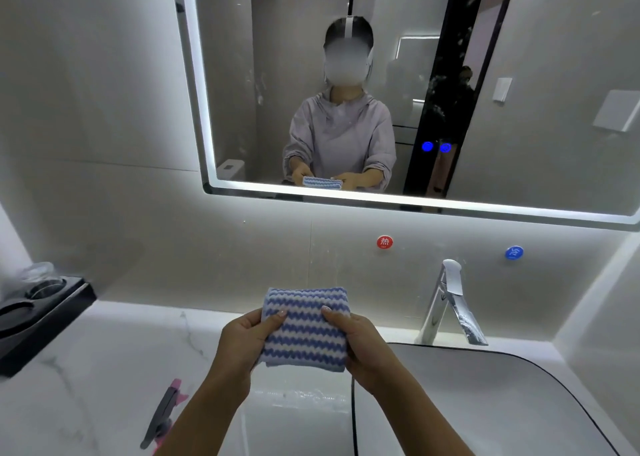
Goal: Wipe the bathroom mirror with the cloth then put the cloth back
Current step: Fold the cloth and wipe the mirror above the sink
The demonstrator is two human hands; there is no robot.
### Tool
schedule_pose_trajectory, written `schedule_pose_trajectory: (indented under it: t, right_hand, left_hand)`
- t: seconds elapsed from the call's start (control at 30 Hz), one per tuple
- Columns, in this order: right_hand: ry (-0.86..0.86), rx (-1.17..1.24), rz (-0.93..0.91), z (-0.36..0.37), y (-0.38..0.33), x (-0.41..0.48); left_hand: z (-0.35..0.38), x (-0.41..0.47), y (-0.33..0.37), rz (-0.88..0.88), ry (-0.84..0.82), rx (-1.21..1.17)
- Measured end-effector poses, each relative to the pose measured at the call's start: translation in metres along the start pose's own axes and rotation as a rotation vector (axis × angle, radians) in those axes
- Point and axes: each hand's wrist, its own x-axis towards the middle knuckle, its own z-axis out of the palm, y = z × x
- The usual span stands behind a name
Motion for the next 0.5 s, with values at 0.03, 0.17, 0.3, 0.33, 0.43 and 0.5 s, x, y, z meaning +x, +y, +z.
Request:
schedule_pose_trajectory:
  t: [0.03, 0.17, 0.3, 0.33, 0.43, 0.5]
  right_hand:
    - [0.002, 0.017, 0.006, 0.005, -0.001, 0.003]
    - [-0.028, 0.114, 0.023, 0.032, 0.0, 0.016]
    - [-0.082, 0.236, 0.056, 0.065, 0.005, 0.029]
    - [-0.086, 0.249, 0.062, 0.075, 0.006, 0.031]
    - [-0.059, 0.262, 0.071, 0.103, 0.008, 0.041]
    - [-0.046, 0.279, 0.081, 0.12, 0.009, 0.047]
  left_hand:
    - [-0.004, 0.003, 0.002, -0.003, -0.006, 0.0]
    - [-0.029, 0.019, 0.014, -0.002, -0.035, 0.014]
    - [-0.062, 0.037, 0.03, -0.001, -0.088, 0.042]
    - [-0.071, 0.042, 0.034, -0.002, -0.105, 0.055]
    - [-0.098, 0.056, 0.048, -0.004, -0.161, 0.088]
    - [-0.114, 0.064, 0.056, -0.004, -0.192, 0.101]
